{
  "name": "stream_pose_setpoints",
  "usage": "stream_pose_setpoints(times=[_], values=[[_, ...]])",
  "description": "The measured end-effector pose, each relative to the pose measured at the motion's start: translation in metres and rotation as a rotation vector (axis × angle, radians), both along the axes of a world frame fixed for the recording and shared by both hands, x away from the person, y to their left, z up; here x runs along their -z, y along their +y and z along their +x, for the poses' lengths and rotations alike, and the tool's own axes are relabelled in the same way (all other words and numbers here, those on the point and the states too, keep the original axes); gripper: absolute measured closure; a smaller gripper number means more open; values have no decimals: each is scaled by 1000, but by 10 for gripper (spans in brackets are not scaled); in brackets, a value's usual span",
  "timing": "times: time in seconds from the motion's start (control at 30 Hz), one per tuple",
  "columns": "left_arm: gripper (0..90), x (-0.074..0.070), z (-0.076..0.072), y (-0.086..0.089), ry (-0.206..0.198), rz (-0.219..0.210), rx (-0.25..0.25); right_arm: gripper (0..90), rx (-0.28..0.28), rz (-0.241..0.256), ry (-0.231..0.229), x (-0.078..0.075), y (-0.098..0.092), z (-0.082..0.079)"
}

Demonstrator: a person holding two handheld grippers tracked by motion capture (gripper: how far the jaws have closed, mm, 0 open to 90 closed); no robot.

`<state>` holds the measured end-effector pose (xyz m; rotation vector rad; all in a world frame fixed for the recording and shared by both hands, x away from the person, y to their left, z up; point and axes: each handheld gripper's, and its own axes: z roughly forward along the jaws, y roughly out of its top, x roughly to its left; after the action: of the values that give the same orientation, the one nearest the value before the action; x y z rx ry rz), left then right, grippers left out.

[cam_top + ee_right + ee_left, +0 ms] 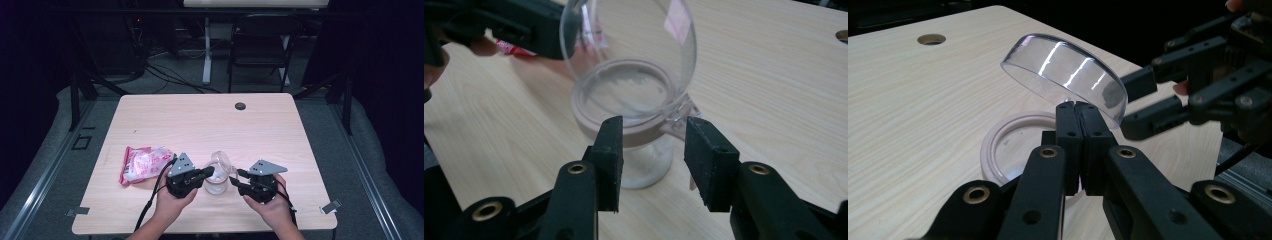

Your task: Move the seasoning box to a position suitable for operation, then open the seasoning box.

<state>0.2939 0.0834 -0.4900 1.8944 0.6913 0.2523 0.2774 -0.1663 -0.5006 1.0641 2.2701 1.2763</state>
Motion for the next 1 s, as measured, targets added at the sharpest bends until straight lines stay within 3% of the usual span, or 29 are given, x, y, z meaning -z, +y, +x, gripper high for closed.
stream_pose_setpoints(times=[0.1, 0.17, 0.3, 0.53, 0.63, 0.93, 1.0], values=[[881, -1, 1, -3, -1, 0, 10, 540, 2, -15, -17, 2, 4, -4], [870, -1, 1, -6, -3, 6, 13, 489, 14, -26, -52, 4, 10, -5], [845, 0, 1, -8, -17, 31, 4, 491, 31, -17, -96, 4, 15, -3], [788, 5, 4, -5, -10, 37, -16, 521, 27, -27, -128, 5, 20, -3], [741, 8, 6, -3, -15, 61, -41, 540, 32, -11, -147, 3, 19, -5], [587, 18, 11, -2, -8, 111, -96, 554, 44, 11, -160, 0, 14, -6], [563, 22, 14, -2, 0, 139, -113, 558, 49, 15, -163, -1, 12, -6]])
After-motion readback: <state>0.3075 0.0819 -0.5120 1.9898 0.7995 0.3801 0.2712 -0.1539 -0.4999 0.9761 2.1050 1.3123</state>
